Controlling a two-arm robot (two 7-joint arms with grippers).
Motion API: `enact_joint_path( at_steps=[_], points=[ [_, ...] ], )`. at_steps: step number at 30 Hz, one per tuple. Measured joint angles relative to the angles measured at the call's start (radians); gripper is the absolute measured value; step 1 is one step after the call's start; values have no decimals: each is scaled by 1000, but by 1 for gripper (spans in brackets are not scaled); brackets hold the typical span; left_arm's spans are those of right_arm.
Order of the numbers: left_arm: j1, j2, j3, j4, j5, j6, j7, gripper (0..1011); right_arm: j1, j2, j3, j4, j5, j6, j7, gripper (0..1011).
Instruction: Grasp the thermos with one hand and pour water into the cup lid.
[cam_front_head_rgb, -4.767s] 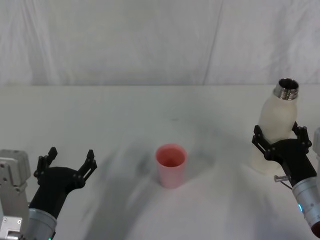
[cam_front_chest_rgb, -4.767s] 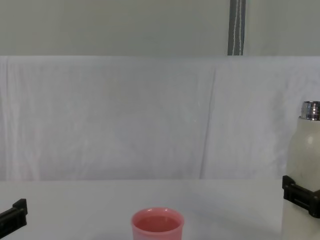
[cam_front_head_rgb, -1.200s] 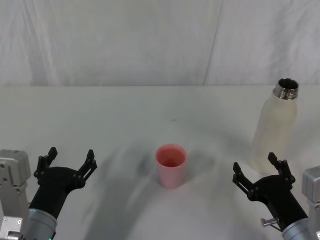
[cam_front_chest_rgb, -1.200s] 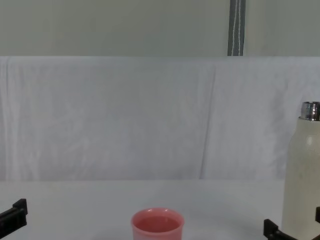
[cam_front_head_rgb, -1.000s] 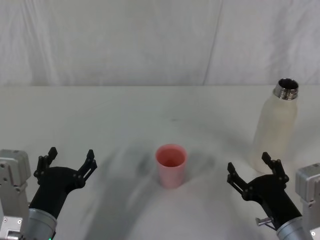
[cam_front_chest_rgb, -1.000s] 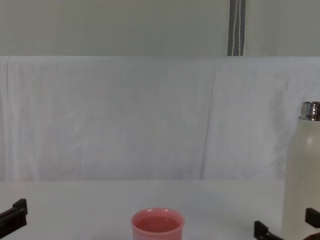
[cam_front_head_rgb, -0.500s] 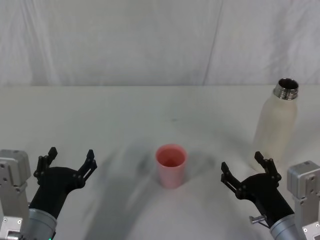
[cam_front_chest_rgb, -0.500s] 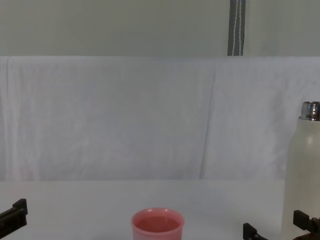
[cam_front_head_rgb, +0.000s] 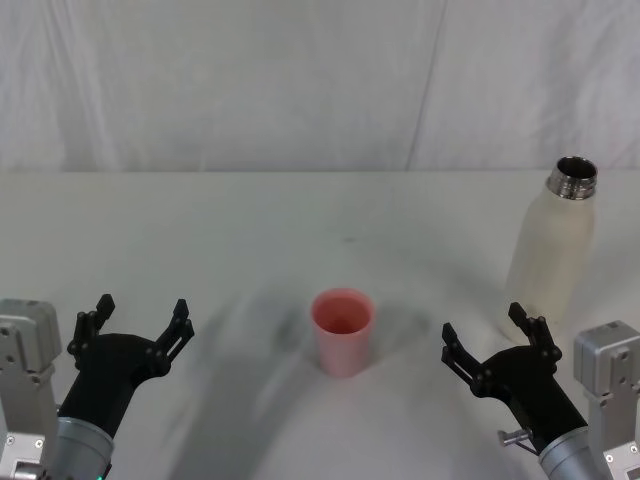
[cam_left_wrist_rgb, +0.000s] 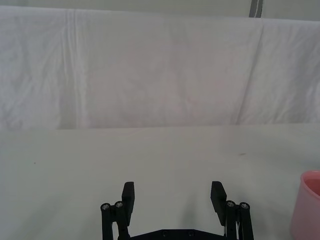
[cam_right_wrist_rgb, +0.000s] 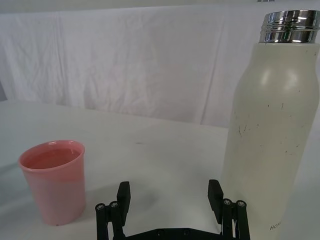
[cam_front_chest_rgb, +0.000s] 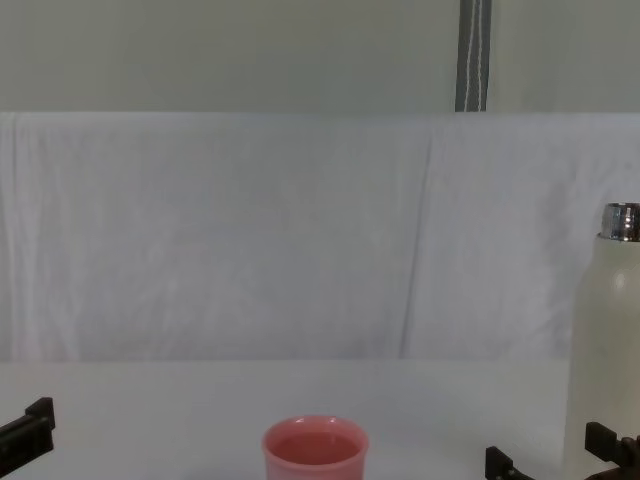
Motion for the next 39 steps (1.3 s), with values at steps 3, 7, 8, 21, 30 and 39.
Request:
enact_joint_path(
  at_steps=[3,7,8,21,30,39],
  points=[
    [0,0,0,0,0,0,0,1001,1,0,0,1,1,-1,0,1001],
    [0,0,0,0,0,0,0,1001,0,0,1,1,1,-1,0,1001],
    [0,0,0,0,0,0,0,1001,0,0,1,1,1,-1,0,1001],
    [0,0,0,0,0,0,0,1001,-1,0,1,0,1,0,0,1001],
    [0,0,0,0,0,0,0,1001,-1,0,1,-1,0,0,0,1002],
    [0,0,0,0,0,0,0,1001,-1,0,1,-2,0,1,-1,1001]
  ],
)
